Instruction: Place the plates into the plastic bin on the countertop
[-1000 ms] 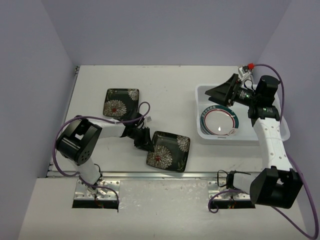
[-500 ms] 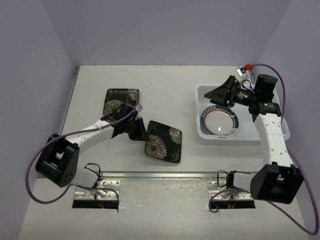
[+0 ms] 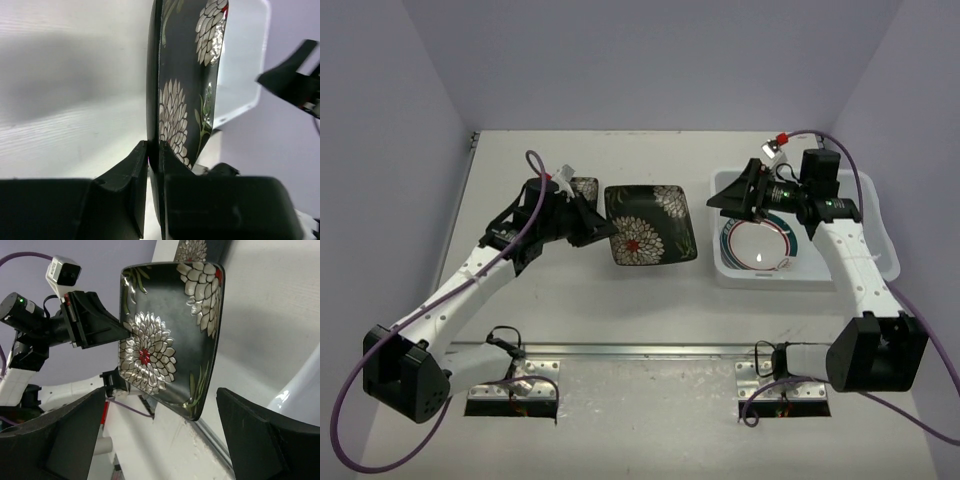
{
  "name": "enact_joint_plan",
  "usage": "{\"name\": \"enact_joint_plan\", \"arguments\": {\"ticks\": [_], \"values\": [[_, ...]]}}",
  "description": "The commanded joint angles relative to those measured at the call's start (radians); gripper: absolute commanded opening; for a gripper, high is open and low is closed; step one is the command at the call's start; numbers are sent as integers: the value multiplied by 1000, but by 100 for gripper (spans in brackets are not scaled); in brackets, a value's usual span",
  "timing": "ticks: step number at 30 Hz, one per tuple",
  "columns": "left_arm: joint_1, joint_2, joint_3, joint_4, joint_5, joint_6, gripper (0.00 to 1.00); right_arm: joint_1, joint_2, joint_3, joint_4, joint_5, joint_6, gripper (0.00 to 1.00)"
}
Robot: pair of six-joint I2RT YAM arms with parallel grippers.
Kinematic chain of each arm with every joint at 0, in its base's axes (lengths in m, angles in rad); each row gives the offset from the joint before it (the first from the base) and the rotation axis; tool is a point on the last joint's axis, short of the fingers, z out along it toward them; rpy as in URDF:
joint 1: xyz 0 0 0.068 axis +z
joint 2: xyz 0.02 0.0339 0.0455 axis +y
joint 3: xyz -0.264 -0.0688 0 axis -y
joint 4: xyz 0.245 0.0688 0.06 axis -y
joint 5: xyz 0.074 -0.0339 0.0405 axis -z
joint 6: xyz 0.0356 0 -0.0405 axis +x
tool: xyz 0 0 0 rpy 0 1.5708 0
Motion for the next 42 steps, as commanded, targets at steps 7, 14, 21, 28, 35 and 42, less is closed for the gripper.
{"name": "enact_joint_plan", "arguments": {"ticks": [7, 14, 21, 28, 35, 42], "values": [[-10, 21, 82, 513, 256, -242, 0, 19, 59, 60, 35, 78, 63, 76], [-48, 72, 74, 634, 271, -293, 0, 28, 81, 143, -45, 54, 41, 49], [-74, 132, 127, 669, 276, -289, 0, 28, 81, 199, -116, 60, 10, 0], [-78, 131, 208, 486, 221, -140, 86, -94, 110, 385, -341, 127, -125, 0], [15, 102, 224, 168, 147, 23, 100, -228, 216, 690, -654, 362, -405, 0], [118, 61, 190, -22, 157, 207, 100, -240, 207, 725, -691, 616, -597, 0]]}}
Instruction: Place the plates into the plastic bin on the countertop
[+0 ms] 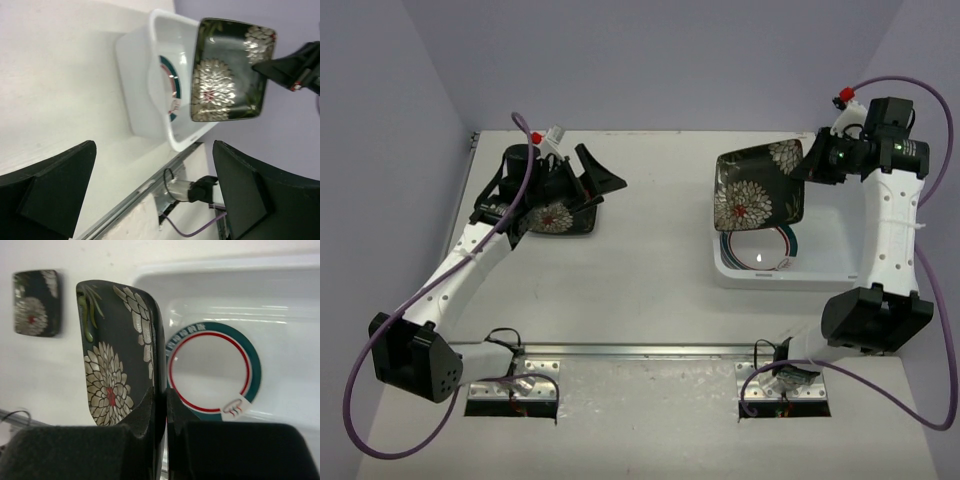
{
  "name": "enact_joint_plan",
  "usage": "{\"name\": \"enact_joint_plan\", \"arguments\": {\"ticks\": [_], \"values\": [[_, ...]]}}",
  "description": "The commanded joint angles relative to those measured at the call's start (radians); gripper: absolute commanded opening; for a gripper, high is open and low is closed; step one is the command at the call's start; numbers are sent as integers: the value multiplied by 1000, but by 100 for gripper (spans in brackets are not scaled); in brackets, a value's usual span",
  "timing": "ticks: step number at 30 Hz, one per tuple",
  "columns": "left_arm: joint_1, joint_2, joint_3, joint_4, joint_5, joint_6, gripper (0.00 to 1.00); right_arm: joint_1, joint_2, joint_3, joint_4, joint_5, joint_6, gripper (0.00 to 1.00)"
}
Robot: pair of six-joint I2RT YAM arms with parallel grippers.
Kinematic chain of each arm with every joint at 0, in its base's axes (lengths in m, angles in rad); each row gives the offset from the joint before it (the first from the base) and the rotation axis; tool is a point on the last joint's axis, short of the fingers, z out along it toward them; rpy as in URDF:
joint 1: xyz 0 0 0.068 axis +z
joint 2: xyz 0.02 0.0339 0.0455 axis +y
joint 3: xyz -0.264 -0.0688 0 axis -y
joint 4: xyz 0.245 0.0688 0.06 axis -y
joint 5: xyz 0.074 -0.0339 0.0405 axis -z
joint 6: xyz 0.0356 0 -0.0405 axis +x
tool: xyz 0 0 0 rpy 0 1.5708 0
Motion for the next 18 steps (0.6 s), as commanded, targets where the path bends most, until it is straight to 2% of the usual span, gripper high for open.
{"name": "enact_joint_plan", "arguments": {"ticks": [1, 10, 18], "values": [[14, -52, -10, -152, -15, 162, 100, -6, -23, 61, -39, 114, -123, 0], [14, -59, -56, -185, 29, 234, 100, -12, 8, 14, 1, 241, -152, 0], [14, -39, -114, -119, 95, 220, 100, -12, -92, -258, 216, 212, -76, 0]]}}
